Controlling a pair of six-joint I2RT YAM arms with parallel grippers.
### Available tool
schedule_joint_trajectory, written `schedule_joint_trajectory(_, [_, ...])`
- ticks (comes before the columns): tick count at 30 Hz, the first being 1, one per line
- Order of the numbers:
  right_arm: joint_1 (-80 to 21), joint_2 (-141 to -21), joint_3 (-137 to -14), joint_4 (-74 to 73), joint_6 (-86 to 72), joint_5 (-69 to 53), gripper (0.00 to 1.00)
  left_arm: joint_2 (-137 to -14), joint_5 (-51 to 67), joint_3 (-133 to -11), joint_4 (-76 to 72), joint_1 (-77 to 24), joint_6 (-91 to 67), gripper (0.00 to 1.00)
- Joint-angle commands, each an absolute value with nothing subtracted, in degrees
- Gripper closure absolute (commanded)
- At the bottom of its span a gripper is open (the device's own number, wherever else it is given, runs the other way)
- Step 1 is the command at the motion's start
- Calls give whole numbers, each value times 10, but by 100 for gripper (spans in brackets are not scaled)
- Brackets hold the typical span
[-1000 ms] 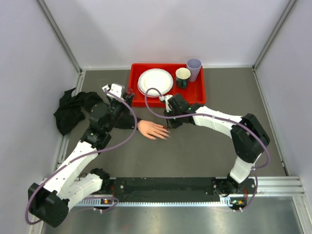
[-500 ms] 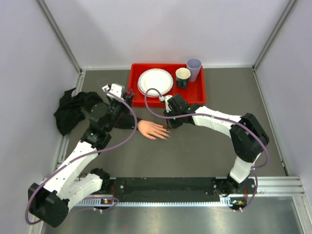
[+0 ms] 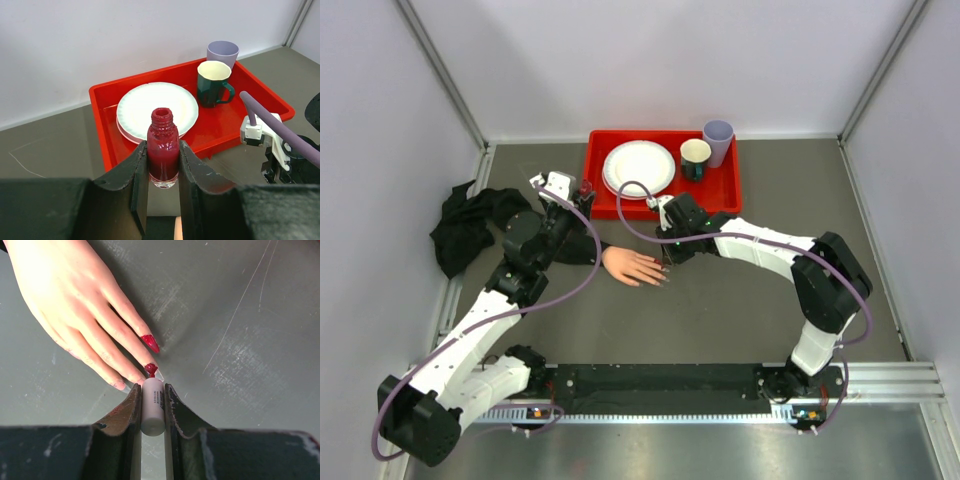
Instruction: Paint the nails
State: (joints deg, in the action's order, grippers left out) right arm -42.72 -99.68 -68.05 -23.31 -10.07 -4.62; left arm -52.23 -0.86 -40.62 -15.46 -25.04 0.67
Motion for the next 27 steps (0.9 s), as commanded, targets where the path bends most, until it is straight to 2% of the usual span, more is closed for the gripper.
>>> schedule_joint_trajectory(1, [-433,-989,-691,-220,-92,-46,100,-509,-3,-410,-188,-248,4,100])
schedule_joint_trajectory(27, [-433,-970,-675,-222,-91,-35,100,-510,15,-410,-188,-248,4,100])
